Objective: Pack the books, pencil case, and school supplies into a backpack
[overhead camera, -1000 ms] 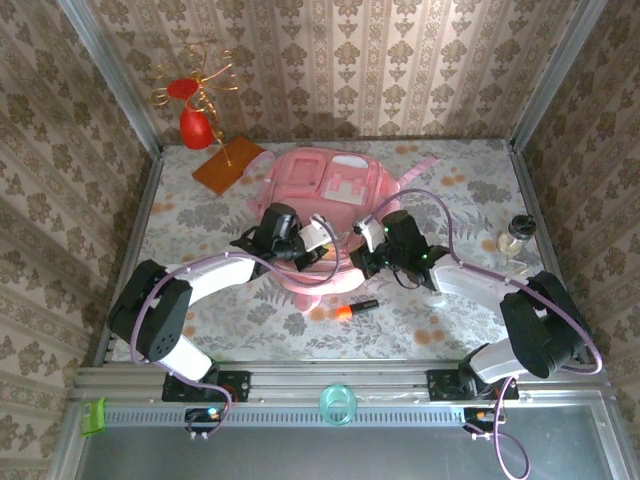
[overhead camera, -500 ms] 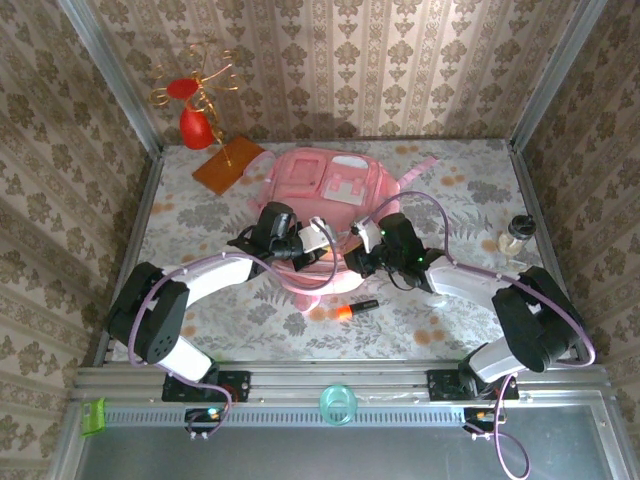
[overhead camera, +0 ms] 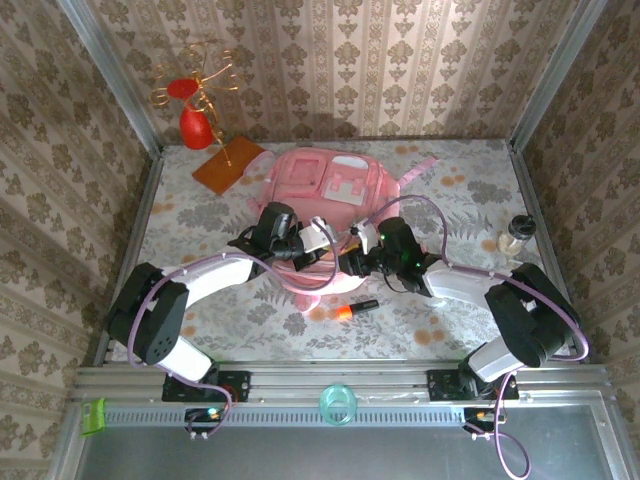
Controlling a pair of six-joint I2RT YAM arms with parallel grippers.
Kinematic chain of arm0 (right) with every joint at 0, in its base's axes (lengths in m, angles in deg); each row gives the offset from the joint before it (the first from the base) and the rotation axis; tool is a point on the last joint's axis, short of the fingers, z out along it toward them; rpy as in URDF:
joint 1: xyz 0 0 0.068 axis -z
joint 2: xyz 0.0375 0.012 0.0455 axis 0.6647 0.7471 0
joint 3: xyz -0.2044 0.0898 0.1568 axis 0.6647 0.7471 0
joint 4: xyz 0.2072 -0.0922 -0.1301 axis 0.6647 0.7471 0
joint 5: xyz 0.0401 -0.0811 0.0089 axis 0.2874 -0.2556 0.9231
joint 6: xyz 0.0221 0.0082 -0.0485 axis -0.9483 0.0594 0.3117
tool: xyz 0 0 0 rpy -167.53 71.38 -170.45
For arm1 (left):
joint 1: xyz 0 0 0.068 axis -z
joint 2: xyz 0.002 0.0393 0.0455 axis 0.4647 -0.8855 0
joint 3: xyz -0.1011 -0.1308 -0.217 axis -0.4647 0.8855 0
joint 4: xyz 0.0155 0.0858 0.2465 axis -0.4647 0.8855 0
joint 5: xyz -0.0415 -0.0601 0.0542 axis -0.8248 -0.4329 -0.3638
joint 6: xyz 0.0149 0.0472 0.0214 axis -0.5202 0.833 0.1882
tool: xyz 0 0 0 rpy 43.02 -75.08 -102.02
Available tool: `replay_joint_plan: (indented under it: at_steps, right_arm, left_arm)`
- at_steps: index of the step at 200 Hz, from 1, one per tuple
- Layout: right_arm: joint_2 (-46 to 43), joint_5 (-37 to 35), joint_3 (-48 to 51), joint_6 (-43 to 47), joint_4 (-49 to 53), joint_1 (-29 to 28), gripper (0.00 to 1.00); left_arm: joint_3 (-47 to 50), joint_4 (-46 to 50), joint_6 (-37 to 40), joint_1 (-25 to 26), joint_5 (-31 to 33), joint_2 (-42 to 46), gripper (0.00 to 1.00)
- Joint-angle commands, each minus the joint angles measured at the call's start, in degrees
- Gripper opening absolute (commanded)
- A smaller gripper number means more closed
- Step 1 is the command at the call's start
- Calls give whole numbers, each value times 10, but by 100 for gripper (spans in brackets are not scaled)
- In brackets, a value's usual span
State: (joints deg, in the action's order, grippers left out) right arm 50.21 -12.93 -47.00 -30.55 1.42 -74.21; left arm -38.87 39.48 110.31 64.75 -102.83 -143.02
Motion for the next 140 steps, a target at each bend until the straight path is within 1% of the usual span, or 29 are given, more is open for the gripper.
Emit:
replay_joint_plan:
  at_steps: [1,30,45,61,75,97,109,127,140]
  right_arm:
    - [-3,-6,10,-43,-23,-8,34]
    - [-5,-40,17,-90,-29,-8,35]
    - [-11,-75,17,-116,-16,-14,33]
    - [-19,-127,17,-132,9,-28,30]
    - [-25,-162,26,-154,5,-34,28]
    - [-30,-194,41,-184,-10,-38,21]
    - [-28,-200,46,-189,-18,-41,17]
    - [-25,-204,54,-194,-30,-44,13]
    - [-21,-197,56,-195,-38,-44,13]
  left_arm:
    - [-14,-28,-14,9,-22,20,0]
    - [-13,-30,-16,13,-16,20,0]
    - [-13,-30,-18,14,-9,20,0]
    - [-13,-32,-18,15,-6,20,0]
    - [-13,-34,-21,16,-4,19,0]
    - [-13,-34,-22,18,-2,19,0]
    - [-14,-36,-24,18,0,18,0]
    - [-15,-37,-27,19,1,17,0]
    - [-14,-39,-28,20,4,17,0]
